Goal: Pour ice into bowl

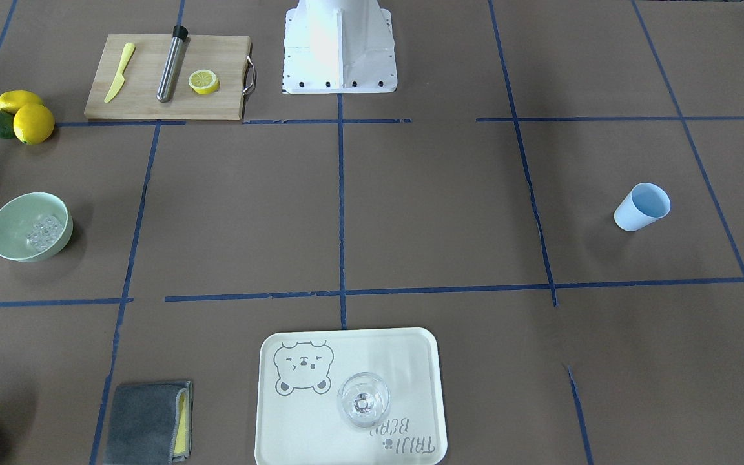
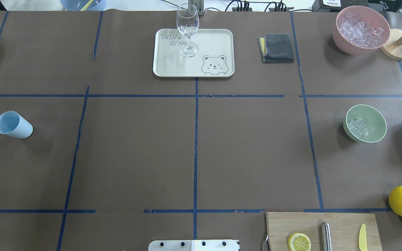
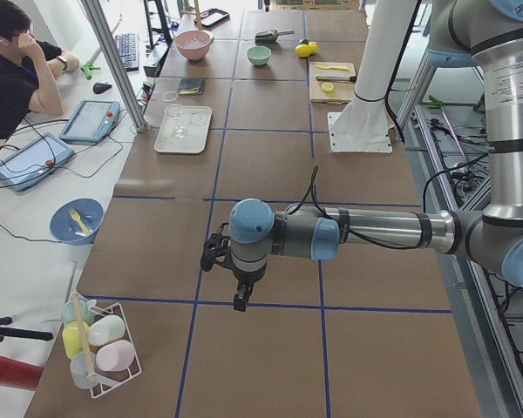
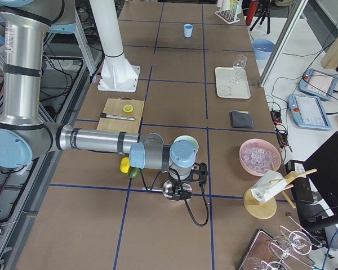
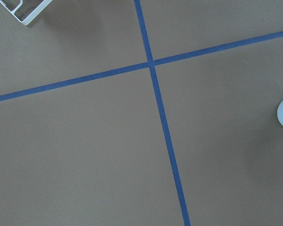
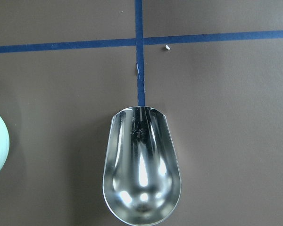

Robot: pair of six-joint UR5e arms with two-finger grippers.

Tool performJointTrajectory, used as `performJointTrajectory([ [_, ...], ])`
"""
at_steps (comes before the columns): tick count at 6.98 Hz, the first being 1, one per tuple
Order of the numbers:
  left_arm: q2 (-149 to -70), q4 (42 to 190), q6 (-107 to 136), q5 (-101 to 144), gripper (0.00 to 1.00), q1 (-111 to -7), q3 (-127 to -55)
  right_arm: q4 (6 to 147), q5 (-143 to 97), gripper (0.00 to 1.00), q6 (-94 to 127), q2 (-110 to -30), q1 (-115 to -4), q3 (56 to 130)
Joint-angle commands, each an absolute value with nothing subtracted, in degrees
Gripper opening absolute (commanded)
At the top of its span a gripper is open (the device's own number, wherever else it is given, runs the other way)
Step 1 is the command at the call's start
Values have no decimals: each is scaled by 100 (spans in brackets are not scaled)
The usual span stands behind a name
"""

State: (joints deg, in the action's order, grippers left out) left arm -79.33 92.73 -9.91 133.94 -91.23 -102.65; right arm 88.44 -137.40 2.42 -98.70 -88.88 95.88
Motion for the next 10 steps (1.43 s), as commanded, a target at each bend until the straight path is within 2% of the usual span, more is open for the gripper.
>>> performJointTrajectory([
  [1, -7928, 9272, -993, 13395, 100, -9123, -10239, 8798, -13702, 100, 229, -9941, -8903, 9703],
  [6, -7832, 9237, -993, 13395, 100, -9141, -10248, 8877, -13377, 100, 185, -9949, -8903, 10080],
  [10, -7840, 9272, -993, 13403, 100, -9132, -10266, 8824, -13368, 100, 246, -9975, -8903, 10028],
])
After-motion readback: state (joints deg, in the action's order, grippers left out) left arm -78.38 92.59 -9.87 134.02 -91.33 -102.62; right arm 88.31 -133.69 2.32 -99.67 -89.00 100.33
